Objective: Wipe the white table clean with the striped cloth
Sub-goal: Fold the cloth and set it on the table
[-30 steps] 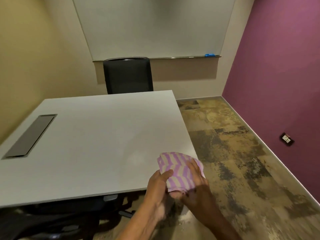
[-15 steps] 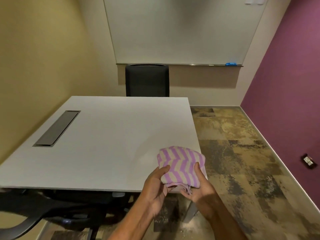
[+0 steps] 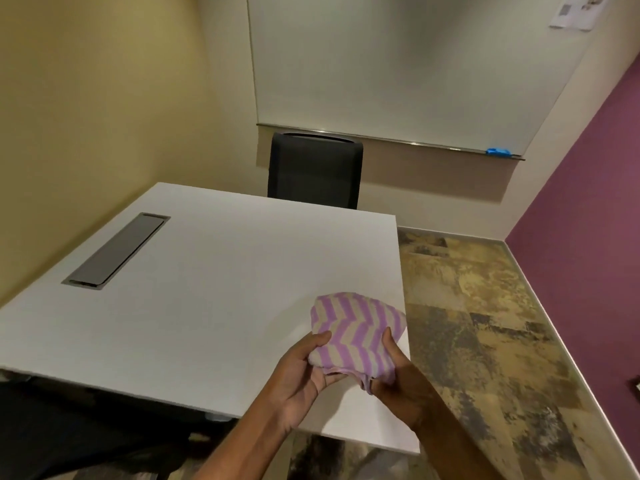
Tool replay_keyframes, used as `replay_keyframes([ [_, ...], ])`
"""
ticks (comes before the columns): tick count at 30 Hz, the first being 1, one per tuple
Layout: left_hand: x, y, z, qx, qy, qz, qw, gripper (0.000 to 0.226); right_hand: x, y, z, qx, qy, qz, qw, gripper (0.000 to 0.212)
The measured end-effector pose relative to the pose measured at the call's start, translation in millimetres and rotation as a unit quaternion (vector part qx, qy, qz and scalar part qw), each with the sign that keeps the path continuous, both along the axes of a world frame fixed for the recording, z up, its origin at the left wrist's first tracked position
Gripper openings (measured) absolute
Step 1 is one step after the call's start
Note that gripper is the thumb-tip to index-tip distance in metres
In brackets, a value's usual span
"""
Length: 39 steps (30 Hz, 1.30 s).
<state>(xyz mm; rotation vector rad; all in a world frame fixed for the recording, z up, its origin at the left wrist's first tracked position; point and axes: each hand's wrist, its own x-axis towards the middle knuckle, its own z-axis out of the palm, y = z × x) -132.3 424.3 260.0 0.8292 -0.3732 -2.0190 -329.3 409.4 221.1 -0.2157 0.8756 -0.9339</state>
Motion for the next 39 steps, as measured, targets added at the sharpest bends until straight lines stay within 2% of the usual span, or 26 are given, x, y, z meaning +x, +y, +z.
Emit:
replay_keyframes([
  [5,-10,-24,4,0.007,0.006,0.020,1.000,0.048,-14,-36,6,0.007,-0.032,0.049,0.998,0.114],
  [10,-31,-38,3,0.003,-0.042,0.044,0.998,0.043,-41,-66,-3,0.009,0.005,0.113,0.994,0.074],
  [15,-71,-45,-3,0.001,-0.116,0.109,0.987,0.039,-87,-94,2,0.013,-0.012,0.175,0.984,0.077],
  [18,-108,-46,-6,0.008,-0.139,0.164,0.977,0.039,-116,-112,11,0.003,-0.041,0.221,0.974,0.060],
  [22,-160,-38,-3,0.023,-0.156,0.237,0.959,0.038,-151,-134,25,-0.049,0.086,0.292,0.951,0.058],
  [25,-189,-32,0,0.026,-0.182,0.283,0.941,0.038,-171,-148,37,-0.107,0.189,0.358,0.908,0.059],
  [28,-205,-28,5,0.027,-0.222,0.307,0.925,0.031,-177,-159,47,-0.147,0.256,0.395,0.870,0.064],
  [33,-207,-27,3,0.057,-0.285,0.330,0.898,0.027,-159,-177,52,-0.201,0.268,0.403,0.852,0.052],
  [36,-196,-33,-4,0.070,-0.283,0.353,0.889,0.028,-141,-192,48,-0.226,0.259,0.422,0.839,0.047],
  [39,-180,-44,-14,0.069,-0.259,0.373,0.888,0.039,-121,-213,39,-0.244,0.253,0.431,0.831,0.042],
])
